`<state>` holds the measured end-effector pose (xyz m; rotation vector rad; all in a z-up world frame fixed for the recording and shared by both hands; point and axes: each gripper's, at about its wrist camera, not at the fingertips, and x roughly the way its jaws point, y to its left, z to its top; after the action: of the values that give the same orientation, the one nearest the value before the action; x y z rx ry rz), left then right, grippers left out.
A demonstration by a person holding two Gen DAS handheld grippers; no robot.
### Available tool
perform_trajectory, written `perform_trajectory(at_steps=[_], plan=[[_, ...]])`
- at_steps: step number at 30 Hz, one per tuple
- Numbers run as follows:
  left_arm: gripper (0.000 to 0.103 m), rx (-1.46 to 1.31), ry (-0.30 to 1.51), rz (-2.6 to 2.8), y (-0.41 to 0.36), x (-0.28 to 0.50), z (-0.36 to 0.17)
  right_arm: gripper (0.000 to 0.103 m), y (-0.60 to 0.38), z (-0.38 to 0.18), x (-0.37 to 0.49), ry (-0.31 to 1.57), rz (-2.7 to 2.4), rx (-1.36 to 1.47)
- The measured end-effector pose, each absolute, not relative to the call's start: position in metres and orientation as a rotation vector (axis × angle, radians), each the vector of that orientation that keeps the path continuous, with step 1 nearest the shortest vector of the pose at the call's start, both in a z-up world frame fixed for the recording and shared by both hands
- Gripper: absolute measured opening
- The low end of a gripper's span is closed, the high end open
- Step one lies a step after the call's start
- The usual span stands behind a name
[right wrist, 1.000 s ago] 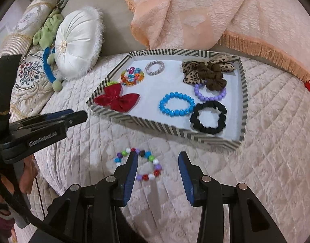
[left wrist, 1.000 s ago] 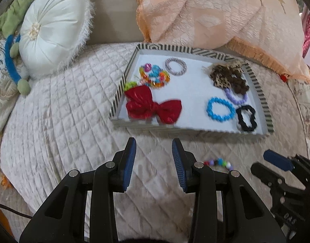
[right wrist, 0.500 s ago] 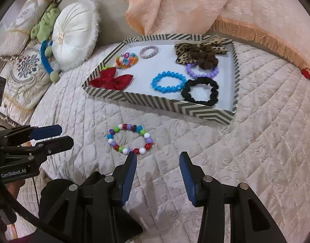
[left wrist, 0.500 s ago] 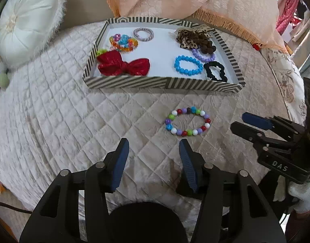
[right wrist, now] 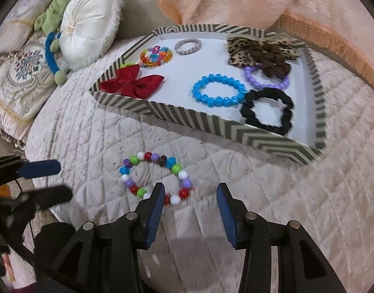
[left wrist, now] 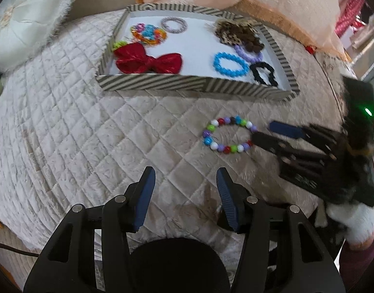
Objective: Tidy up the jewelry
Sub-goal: 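Move both open tools back to the multicolour bracelet and black velvet bow, then grasp the multicolour bead bracelet with the right tool while the left grasps the black velvet bow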
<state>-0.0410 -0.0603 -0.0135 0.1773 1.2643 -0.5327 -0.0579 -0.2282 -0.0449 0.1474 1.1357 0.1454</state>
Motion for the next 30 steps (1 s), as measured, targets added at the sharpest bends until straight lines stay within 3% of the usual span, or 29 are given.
perform_trajectory(at_steps=[3,8,20,21,23,24,29,30], plan=[[0.052,0.195,1.280,-0.579,-0.064,-0.046,-0.014,0.039,-0.223,-0.053,-0.051,1.108,0.145,0.108],[0.066,0.218,1.285,-0.672,-0.071,-0.052,-0.010,0.011,-0.232,-0.051,-0.047,1.095,0.135,0.057],[0.070,0.389,1.405,-0.791,-0.104,-0.071,-0.044,0.011,-0.287,-0.047,-0.064,1.103,0.123,0.194],[0.070,0.408,1.409,-0.784,-0.106,-0.071,-0.048,0.013,-0.288,-0.048,-0.063,1.103,0.131,0.205],[0.070,0.422,1.417,-0.786,-0.109,-0.070,-0.051,0.031,-0.285,-0.049,-0.061,1.104,0.148,0.216],[0.070,0.426,1.421,-0.789,-0.111,-0.070,-0.052,0.034,-0.282,-0.049,-0.061,1.102,0.161,0.220],[0.069,0.446,1.428,-0.801,-0.118,-0.071,-0.060,0.035,-0.273,-0.052,-0.055,1.085,0.156,0.188],[0.064,0.447,1.422,-0.809,-0.118,-0.072,-0.059,0.035,-0.274,-0.052,-0.055,1.081,0.156,0.200]])
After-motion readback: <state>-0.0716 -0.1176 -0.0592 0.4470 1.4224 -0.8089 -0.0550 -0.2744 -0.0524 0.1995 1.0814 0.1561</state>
